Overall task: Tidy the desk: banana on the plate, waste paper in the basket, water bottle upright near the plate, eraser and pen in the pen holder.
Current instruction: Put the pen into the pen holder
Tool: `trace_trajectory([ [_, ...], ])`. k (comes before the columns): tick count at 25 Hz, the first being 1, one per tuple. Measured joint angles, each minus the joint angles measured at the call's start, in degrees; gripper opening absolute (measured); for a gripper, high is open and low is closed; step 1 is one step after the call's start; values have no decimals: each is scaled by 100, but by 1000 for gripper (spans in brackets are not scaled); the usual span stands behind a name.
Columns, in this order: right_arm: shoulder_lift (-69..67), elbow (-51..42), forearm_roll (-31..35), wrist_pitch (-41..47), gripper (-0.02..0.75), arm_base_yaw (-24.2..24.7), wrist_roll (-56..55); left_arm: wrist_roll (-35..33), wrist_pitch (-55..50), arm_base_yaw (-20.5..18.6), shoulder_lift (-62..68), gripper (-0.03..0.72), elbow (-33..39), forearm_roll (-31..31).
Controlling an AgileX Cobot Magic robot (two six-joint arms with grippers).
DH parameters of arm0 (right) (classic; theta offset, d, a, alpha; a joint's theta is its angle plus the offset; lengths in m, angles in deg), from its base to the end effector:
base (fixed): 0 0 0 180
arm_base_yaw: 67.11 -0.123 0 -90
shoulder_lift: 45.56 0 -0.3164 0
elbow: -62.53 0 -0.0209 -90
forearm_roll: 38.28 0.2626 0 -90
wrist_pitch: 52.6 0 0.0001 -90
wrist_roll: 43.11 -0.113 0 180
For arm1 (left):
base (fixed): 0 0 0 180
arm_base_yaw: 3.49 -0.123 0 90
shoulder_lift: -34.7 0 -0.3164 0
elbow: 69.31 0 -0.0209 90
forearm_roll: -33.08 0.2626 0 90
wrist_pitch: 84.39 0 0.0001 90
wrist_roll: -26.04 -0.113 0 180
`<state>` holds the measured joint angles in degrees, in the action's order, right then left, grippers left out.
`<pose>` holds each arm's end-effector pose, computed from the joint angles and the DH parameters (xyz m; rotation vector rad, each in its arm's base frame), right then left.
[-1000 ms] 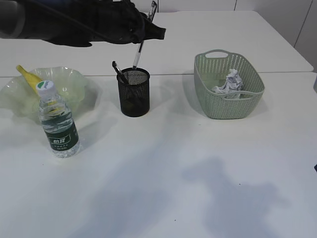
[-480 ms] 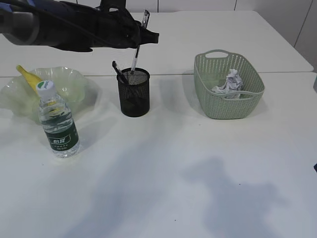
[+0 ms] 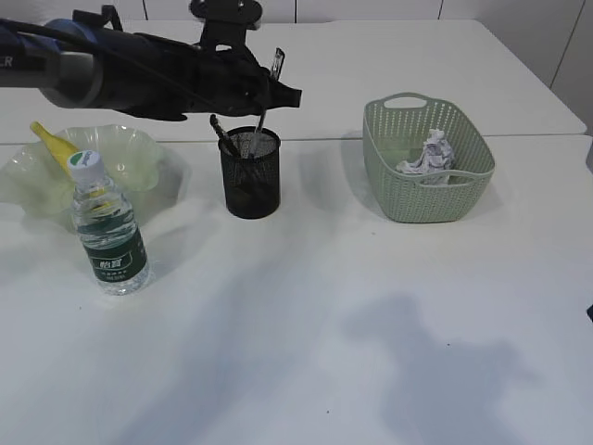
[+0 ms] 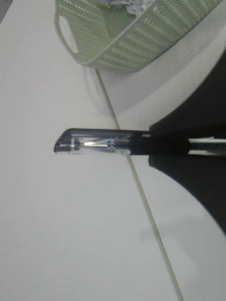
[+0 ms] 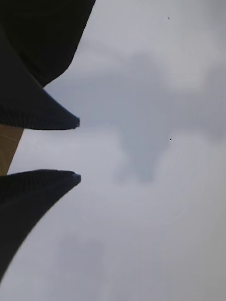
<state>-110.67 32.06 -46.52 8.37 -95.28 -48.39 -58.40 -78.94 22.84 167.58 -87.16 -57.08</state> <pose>0.1611 0.0702 0.3026 -0.5958 2.6442 -0.0204 0.5102 -0.2406 0.2151 0.3003 1.9930 -0.2618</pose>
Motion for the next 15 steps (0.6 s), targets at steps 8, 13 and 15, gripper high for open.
trace_trajectory([
  [8,0,0,0,-13,221,0,0,4,0,0,229,35,-10,0],
  [13,0,0,0,-13,221,0,0,4,0,0,265,35,-10,0],
  [15,0,0,0,-13,221,0,0,4,0,0,277,35,-10,0],
])
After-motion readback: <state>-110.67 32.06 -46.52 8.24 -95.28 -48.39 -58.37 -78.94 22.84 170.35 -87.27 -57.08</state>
